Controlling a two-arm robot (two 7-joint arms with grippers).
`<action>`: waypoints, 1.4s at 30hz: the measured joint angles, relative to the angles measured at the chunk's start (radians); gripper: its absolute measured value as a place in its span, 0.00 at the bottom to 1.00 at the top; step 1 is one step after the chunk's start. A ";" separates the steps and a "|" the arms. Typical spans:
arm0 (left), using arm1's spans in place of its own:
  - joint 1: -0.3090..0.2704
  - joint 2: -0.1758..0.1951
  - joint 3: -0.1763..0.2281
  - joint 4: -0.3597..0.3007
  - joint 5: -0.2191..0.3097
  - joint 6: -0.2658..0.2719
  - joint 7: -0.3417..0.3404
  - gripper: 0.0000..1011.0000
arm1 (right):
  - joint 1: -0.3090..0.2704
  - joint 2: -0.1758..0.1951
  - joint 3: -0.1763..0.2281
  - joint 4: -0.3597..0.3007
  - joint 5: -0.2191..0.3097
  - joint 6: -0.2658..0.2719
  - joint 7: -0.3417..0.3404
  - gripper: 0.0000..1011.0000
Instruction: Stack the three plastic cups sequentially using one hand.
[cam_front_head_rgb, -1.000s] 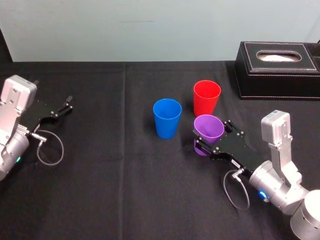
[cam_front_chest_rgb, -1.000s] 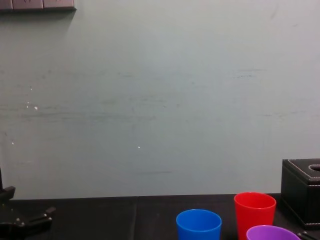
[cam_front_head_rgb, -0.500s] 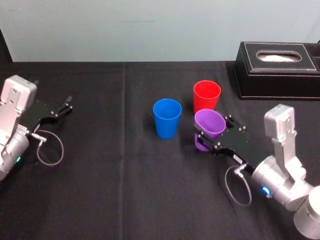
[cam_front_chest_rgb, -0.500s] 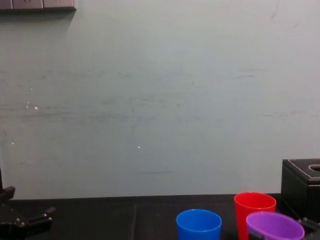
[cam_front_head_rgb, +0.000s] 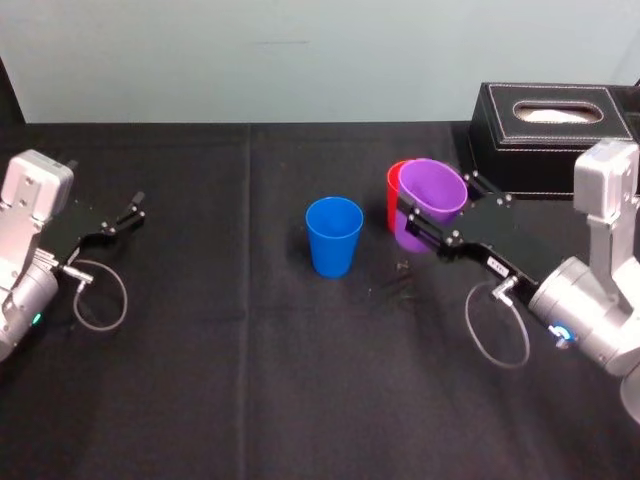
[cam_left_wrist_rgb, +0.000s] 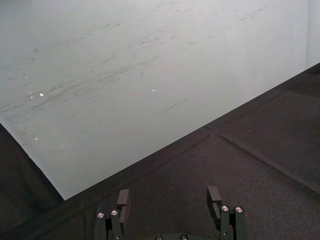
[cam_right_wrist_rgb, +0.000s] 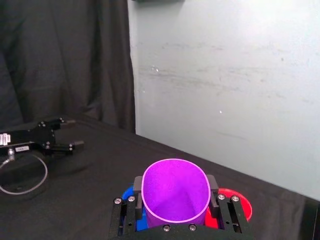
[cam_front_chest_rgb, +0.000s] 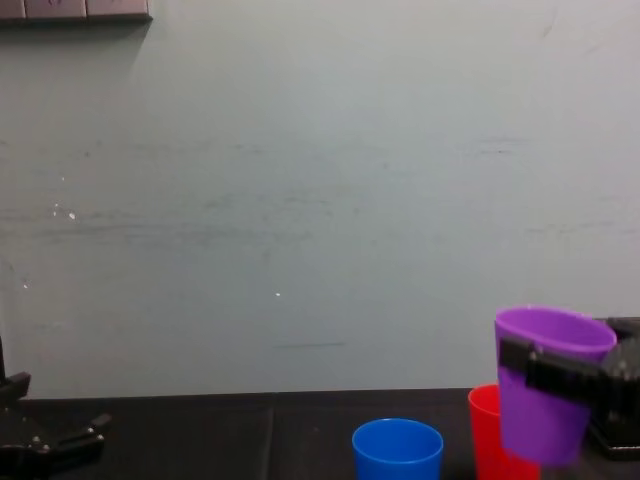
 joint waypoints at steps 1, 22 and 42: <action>0.000 0.000 0.000 0.000 0.000 0.000 0.000 0.99 | 0.002 0.003 0.001 -0.007 0.001 0.007 0.001 0.72; 0.000 0.000 0.000 0.000 0.000 0.000 0.000 0.99 | 0.127 0.023 -0.017 -0.002 0.038 0.163 -0.020 0.72; 0.000 0.000 0.000 0.000 0.000 0.000 0.000 0.99 | 0.302 -0.033 -0.069 0.228 0.027 0.123 -0.004 0.72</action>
